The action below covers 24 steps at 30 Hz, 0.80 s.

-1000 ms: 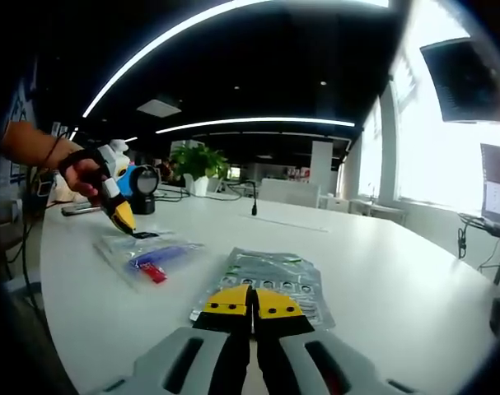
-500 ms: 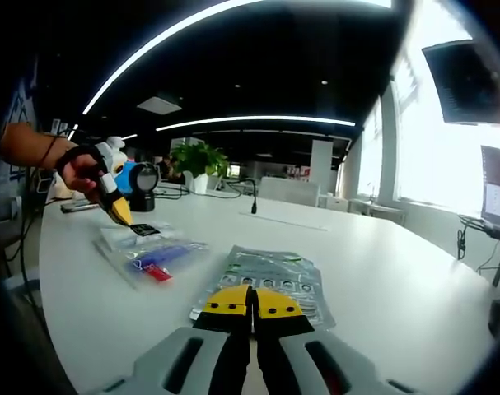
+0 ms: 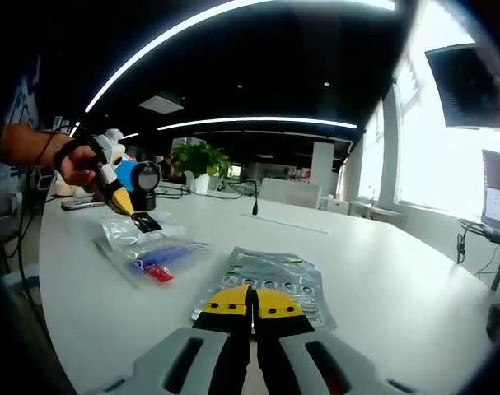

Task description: Clip sheet goods on table flip sheet goods clip sheet goods scan sheet goods put sheet goods back to table

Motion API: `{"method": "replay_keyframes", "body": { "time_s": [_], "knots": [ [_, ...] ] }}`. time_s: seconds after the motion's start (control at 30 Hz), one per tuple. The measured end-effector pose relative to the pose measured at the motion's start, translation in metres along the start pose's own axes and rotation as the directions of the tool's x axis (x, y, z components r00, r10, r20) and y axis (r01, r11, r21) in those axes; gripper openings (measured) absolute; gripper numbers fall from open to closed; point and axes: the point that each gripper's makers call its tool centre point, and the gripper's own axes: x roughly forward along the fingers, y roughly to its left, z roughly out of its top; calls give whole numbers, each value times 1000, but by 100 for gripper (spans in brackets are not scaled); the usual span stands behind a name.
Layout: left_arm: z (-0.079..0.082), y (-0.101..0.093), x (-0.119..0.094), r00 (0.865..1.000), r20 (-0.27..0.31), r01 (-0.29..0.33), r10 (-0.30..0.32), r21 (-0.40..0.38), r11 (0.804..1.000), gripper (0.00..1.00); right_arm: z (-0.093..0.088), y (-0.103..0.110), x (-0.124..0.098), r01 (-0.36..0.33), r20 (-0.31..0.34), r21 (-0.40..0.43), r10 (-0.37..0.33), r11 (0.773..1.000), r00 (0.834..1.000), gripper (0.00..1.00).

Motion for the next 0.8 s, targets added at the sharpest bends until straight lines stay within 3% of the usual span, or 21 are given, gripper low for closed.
{"method": "replay_keyframes", "body": {
  "time_s": [0.2, 0.43, 0.6, 0.8],
  "knots": [
    [-3, -2, 1, 1000, 3, 4, -4, -12, 1000, 0, 1, 4, 5, 3, -11, -76, -4, 997, 1000, 0],
    [-5, -8, -2, 1000, 12, 4, -4, -19, 1000, 0, 11, 24, 8, -65, 13, -54, 66, 996, 998, 0],
    [-3, -11, -3, 1000, 19, 7, -7, -7, 1000, 0, 27, 59, 15, -146, 59, -68, 150, 987, 987, 2],
    [-6, -15, -3, 999, 29, 15, -15, -11, 1000, 0, 38, 89, 19, -181, 76, -120, 190, 976, 979, 6]
  ]
}}
